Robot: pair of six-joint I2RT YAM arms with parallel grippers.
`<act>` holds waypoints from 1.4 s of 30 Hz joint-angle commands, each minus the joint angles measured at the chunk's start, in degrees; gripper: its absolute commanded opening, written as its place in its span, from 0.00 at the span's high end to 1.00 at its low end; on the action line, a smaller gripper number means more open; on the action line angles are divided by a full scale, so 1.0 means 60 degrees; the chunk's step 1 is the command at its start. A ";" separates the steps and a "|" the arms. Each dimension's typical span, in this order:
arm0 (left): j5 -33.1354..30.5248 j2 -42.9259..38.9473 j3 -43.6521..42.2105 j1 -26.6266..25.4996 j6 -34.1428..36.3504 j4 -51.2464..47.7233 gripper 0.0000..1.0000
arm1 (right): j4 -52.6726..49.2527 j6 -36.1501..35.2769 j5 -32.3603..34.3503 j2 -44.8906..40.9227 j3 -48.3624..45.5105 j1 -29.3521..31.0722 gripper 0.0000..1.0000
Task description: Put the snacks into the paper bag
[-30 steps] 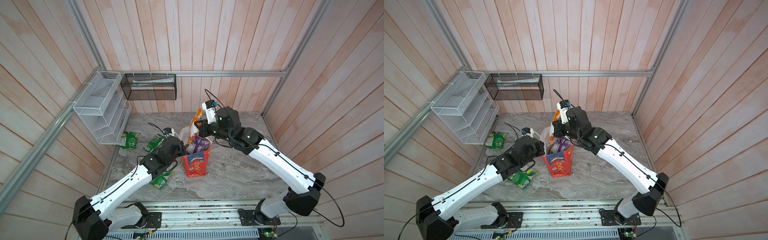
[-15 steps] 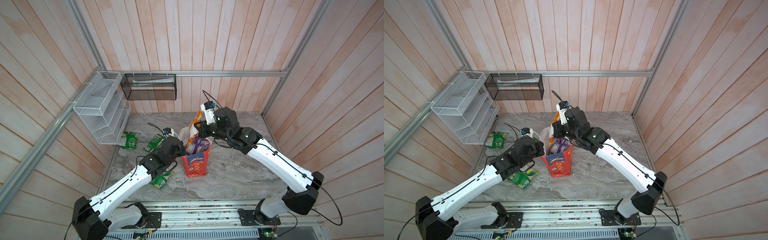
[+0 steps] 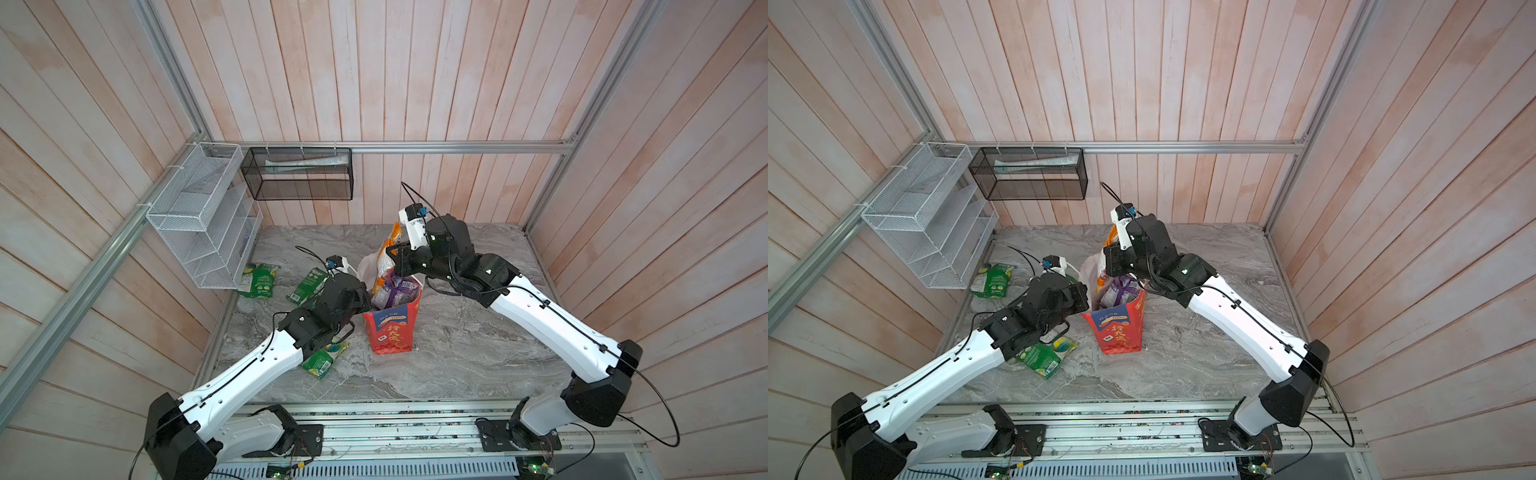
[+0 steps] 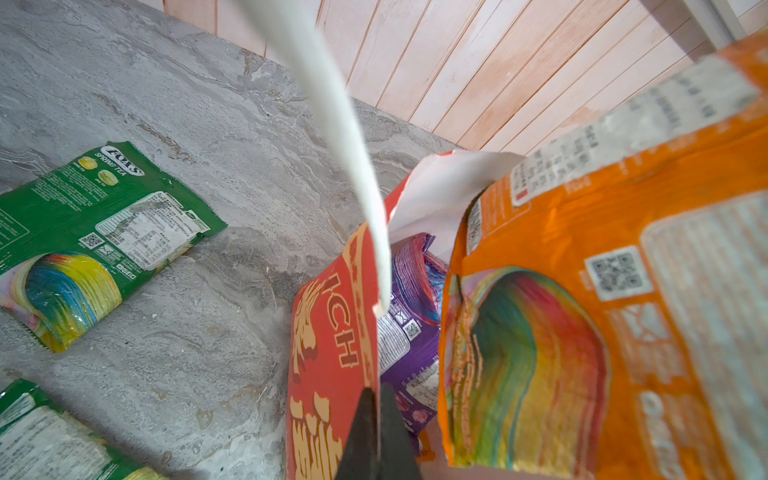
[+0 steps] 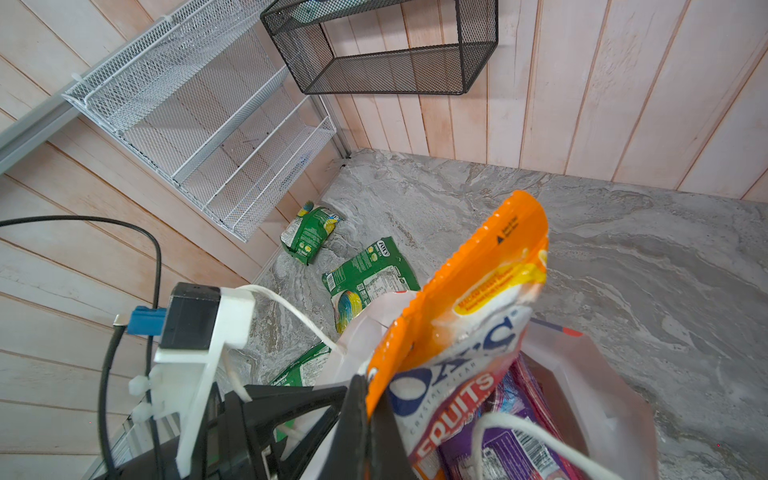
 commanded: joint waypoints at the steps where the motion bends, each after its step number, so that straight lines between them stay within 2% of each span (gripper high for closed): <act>1: -0.0324 -0.0226 -0.0059 -0.0027 0.0235 0.0274 1.00 | 0.0209 0.0049 0.0031 -0.0005 0.0365 0.0052 0.90; 8: -0.0324 -0.0241 -0.0058 -0.0018 0.0235 0.0274 1.00 | 0.0216 0.0063 0.0064 0.0010 0.0340 0.0036 0.73; 14: -0.0311 -0.0204 -0.0044 -0.0021 0.0235 0.0261 1.00 | 0.0180 -0.0002 0.0188 -0.0006 0.0352 0.0049 0.65; 19: -0.0222 -0.0275 -0.0035 -0.0025 0.0221 0.0244 1.00 | 0.0055 -0.0133 0.0488 -0.0185 0.0327 0.0046 0.51; 26: -0.0193 -0.0251 -0.0041 -0.0027 0.0206 0.0293 1.00 | -0.0373 -0.0510 0.2121 -0.0895 0.0212 0.0096 0.31; 32: -0.0111 -0.0290 -0.0049 -0.0020 0.0220 0.0404 0.99 | -0.0739 -0.0795 0.3794 -0.1042 0.0205 0.0290 0.25; 34: -0.0116 -0.0345 -0.0083 -0.0027 0.0235 0.0464 0.94 | -0.0965 -0.0827 0.4464 -0.0947 0.0268 0.0521 0.23; 36: -0.0133 -0.0420 -0.0127 -0.0022 0.0250 0.0523 0.85 | -0.1091 -0.0814 0.4935 -0.0939 0.0254 0.0747 0.20; 37: -0.0125 -0.0467 -0.0145 -0.0026 0.0246 0.0565 0.78 | -0.1131 -0.0793 0.5056 -0.0942 0.0183 0.0843 0.18; 42: -0.0179 -0.0768 -0.0173 -0.0023 0.0487 0.0610 0.29 | -0.1060 -0.0643 0.5340 -0.1203 -0.0790 0.1018 0.11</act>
